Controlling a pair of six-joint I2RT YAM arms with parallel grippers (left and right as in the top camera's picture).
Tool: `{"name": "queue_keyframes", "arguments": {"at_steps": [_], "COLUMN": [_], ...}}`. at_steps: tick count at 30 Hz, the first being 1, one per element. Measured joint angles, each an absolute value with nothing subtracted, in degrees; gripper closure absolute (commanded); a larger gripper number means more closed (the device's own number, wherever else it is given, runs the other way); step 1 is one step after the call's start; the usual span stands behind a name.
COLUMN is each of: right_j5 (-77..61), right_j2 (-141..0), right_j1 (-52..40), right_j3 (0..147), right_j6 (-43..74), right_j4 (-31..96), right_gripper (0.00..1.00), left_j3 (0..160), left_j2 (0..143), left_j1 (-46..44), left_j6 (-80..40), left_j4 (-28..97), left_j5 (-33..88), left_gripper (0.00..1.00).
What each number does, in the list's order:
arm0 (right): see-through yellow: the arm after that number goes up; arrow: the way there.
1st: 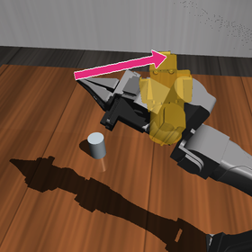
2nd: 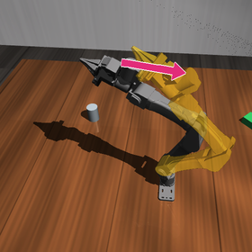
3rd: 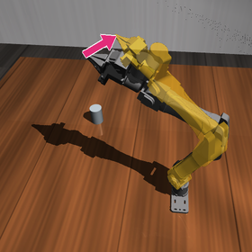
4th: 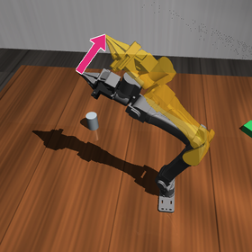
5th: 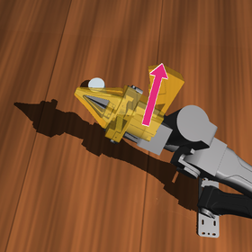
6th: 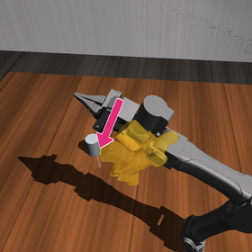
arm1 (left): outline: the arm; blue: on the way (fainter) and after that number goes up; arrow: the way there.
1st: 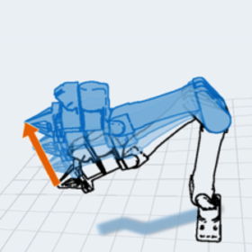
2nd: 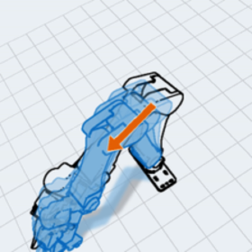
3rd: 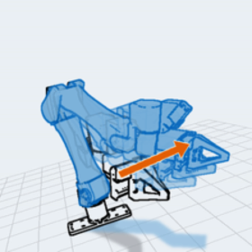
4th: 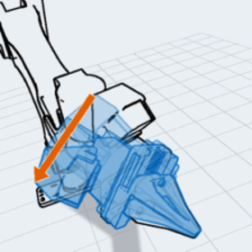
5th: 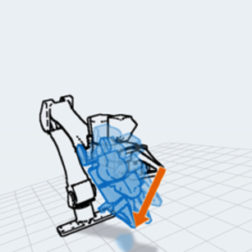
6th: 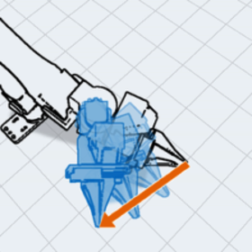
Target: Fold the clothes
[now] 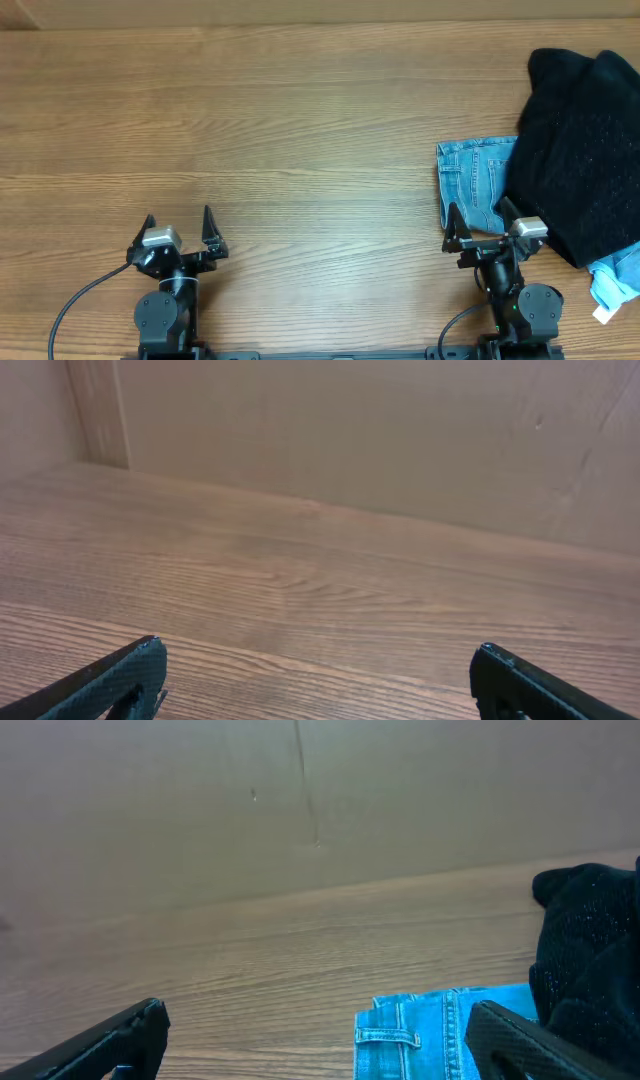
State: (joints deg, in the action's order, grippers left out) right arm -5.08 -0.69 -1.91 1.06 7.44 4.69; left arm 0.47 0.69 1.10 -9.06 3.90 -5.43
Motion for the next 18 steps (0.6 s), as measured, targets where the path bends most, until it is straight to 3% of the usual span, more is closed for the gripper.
{"name": "queue_keyframes", "arguments": {"at_steps": [18], "right_j5": [-5.06], "right_j2": [-0.69], "right_j1": [-4.97], "right_j3": [1.06], "right_j6": [7.46], "right_j4": [4.67], "right_gripper": [0.00], "left_j3": [0.47], "left_j2": [0.71], "left_j1": [-2.55], "left_j6": [-9.06], "left_j4": [3.90], "left_j5": [-5.65], "left_gripper": [0.00]}}
